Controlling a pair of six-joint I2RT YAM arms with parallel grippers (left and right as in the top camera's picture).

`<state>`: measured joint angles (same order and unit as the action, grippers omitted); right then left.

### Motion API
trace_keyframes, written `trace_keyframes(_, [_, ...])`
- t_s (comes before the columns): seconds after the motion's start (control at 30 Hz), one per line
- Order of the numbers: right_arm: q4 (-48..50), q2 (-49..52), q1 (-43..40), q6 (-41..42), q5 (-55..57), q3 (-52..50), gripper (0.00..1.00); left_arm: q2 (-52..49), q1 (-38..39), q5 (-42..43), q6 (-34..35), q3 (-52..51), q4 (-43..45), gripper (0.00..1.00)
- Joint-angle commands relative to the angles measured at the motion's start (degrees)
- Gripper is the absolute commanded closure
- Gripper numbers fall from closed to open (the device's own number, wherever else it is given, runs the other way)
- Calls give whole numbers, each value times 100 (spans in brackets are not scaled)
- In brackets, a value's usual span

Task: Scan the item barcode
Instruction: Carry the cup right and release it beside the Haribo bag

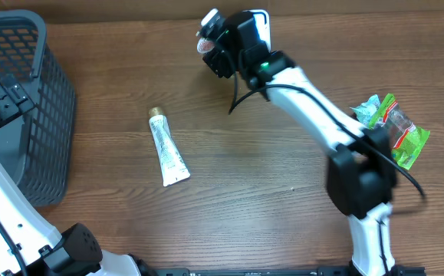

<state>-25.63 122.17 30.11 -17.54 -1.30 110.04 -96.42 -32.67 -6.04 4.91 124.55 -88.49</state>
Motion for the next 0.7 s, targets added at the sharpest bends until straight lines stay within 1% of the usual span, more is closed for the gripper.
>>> trace_keyframes(0.0, [-909,-1408,-470,1681,-879,136,57,52,15,11,0,90,4,0])
trace_keyframes(0.1, [-2286,-1958,-1073,2162,-909,136,56,52,15,9,0,90,7,0])
trace_keyframes(0.17, [-2909,-2017,-1526,2229,-909,136,56,52,15,9,0,90,4,0])
trace_keyframes(0.23, [-3268,-1954,-2009,2229,-907,87,56,52,15,9,0,90,4,0])
trace_keyframes(0.3, [-3318,-1864,-2465,2234,-907,-57,53,52,15,11,0,90,4,0])
trace_keyframes(0.4, [-2929,-1690,-3084,2636,-911,-424,53,52,15,9,0,90,7,0])
trace_keyframes(0.43, [-2463,-1554,-3340,2699,-953,-669,53,52,15,11,0,90,7,0])
trace_keyframes(0.57, [-1263,-1246,-3585,2673,-925,-1252,53,52,15,11,0,90,4,0])
trace_keyframes(0.63, [-621,-940,-3644,2677,-826,-1517,50,52,15,9,0,90,4,0])
trace_keyframes(0.67, [-476,-817,-3659,2699,-721,-1569,50,52,15,9,0,90,4,0])
